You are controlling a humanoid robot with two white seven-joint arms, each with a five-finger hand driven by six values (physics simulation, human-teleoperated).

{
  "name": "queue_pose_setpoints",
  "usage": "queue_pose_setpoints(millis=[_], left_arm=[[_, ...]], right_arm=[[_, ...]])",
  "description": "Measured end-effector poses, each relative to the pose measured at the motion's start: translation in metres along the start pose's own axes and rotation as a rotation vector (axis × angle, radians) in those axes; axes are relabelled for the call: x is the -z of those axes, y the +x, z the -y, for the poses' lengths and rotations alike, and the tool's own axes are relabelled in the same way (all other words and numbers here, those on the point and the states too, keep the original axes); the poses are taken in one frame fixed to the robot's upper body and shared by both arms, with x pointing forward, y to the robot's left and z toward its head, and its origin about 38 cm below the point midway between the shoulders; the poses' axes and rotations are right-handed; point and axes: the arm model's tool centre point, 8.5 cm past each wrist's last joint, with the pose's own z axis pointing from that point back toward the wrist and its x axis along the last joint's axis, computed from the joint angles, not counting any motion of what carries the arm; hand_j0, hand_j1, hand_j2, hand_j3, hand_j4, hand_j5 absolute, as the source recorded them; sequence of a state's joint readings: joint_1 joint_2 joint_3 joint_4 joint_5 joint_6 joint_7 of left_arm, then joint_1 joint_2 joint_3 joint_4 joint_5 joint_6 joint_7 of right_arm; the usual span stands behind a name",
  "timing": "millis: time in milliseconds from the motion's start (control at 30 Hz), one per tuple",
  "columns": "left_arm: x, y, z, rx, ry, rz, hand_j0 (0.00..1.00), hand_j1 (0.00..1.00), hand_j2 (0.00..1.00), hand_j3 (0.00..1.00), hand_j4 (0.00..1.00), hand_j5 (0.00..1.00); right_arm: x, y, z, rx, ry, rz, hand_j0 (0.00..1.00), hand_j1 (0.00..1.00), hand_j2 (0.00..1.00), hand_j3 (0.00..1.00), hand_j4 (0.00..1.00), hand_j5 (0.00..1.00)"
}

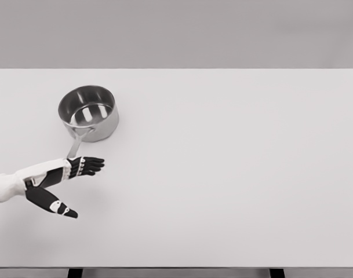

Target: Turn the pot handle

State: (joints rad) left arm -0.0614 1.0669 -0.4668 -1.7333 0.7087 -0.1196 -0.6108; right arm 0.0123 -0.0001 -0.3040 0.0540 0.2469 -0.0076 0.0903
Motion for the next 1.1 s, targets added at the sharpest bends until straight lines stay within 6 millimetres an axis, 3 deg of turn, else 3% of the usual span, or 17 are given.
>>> queue_pose_setpoints(millis=[733,1100], left_arm=[[-0.023,-0.023,-0.026,-0.020,0.092,-0.079,1.00,1.00,1.00,1.00,1.00,1.00],[-0.043,-0.024,-0.045,0.004,0.146,-0.124,1.00,1.00,1.00,1.00,1.00,1.00]], right_arm=[[0.000,0.000,0.000,0.000,0.000,0.000,1.00,1.00,1.00,1.00,1.00,1.00],[0.000,0.000,0.000,0.000,0.000,0.000,1.00,1.00,1.00,1.00,1.00,1.00]])
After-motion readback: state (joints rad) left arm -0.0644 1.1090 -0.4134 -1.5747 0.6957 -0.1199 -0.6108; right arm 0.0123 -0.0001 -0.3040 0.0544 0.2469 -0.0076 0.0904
